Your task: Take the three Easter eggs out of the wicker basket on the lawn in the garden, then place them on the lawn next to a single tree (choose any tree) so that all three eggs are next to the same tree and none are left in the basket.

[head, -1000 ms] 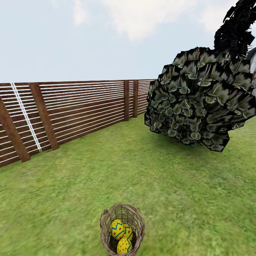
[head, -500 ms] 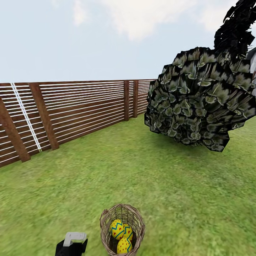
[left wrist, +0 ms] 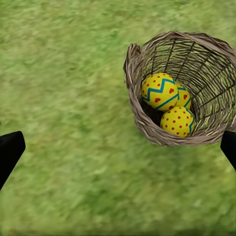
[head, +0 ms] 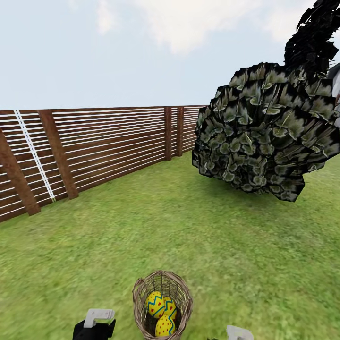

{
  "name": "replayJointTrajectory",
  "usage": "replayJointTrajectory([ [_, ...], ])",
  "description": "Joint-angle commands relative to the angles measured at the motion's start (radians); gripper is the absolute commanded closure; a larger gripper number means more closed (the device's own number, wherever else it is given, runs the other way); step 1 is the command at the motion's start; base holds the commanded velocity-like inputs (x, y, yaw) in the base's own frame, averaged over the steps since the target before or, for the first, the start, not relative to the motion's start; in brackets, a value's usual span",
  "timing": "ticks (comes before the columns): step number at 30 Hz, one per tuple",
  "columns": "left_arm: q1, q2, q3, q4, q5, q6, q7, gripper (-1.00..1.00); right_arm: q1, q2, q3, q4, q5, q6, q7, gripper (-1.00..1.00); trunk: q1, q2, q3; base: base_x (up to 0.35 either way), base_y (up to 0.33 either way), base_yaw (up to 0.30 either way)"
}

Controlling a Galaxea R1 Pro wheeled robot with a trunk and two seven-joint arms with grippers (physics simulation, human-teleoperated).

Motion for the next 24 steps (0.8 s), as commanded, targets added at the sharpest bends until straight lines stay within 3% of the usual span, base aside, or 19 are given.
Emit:
replayJointTrajectory([
  [1,-0.001,0.0,0.0,-0.002,-0.001,0.007,-0.003,-1.0,-0.013,0.001,-0.001,-0.002,-0.014,0.018,-0.011,-1.0,0.001,-0.002,-0.002,0.0,0.0,0.0],
  [6,-0.003,0.0,-0.005,-0.002,-0.002,0.009,-0.003,-1.0,-0.077,-0.001,-0.003,0.002,-0.045,0.063,-0.026,-1.0,0.001,-0.002,-0.002,0.0,0.0,0.0],
  [18,-0.001,0.0,-0.002,-0.011,0.004,0.01,-0.004,-1.0,-0.19,-0.001,-0.009,0.02,-0.064,0.16,-0.078,-1.0,0.001,-0.002,-0.002,0.0,0.0,0.0],
  [24,0.0,0.002,0.001,-0.014,0.004,0.011,-0.004,-1.0,-0.27,0.001,-0.009,0.147,-0.065,0.171,-0.084,-1.0,0.001,-0.002,-0.002,0.0,0.0,0.0],
])
